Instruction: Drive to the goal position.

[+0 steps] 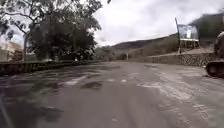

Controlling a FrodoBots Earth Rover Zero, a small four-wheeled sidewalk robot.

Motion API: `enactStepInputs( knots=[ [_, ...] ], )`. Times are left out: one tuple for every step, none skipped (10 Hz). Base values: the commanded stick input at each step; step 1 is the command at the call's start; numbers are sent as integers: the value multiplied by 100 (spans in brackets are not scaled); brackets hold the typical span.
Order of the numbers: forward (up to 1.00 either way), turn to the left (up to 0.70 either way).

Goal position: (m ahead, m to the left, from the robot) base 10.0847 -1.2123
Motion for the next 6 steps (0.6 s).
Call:
enactStepInputs(
  knots=[
    [70, 0],
    [70, 0],
    [70, 0],
    [70, 0],
    [70, 0],
    [70, 0]
  ],
)
